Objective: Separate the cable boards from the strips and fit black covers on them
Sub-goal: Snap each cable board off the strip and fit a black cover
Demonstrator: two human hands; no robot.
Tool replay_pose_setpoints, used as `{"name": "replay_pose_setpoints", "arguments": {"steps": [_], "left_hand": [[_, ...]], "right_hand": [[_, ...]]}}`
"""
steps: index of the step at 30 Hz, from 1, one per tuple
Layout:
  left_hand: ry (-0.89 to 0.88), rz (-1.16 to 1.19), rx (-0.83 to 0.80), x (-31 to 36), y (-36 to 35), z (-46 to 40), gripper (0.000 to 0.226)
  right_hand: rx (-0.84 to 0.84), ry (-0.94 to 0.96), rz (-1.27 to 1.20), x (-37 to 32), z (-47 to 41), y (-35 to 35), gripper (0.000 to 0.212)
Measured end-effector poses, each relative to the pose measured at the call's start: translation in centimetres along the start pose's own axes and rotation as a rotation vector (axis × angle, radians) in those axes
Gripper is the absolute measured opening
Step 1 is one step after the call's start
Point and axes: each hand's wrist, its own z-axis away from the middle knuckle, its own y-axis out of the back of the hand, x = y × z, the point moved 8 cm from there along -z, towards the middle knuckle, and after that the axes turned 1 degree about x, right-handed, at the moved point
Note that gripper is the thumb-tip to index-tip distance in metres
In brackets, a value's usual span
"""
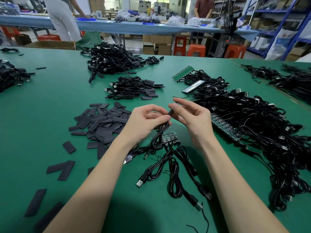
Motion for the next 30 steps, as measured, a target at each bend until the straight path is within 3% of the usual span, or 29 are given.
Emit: {"name": "replay_pose_setpoints", "arguments": {"steps": [7, 17, 23, 25, 30], "left_hand": [[0.159, -0.114, -0.157, -1.1, -0.9, 0.2, 0.025], [0.209, -0.068, -0.097, -1.3, -1.1, 0.3, 0.026], [0.150, -0.099, 0.053, 0.6, 0.0, -2.0, 0.008], [0.098, -0.270, 0.096, 1.8, 0.9, -3.8, 0.006], [0.004, -1.014, 0.243, 3.9, 4.6, -9.7, 0.017]], "right_hand": [[0.186, -0.099, -0.162, 0.6, -0.3, 1.6, 0.017], [0.216, -0.187, -0.187, 1.4, 0.0, 1.6, 0.023], [0.237, -0.210, -0.010, 2.1, 0.0, 1.9, 0.024], [0.221, -0.205, 0.037, 2.4, 0.0, 1.7, 0.021], [0.223, -0.233, 0.071, 2.6, -0.3, 1.7, 0.027]]}}
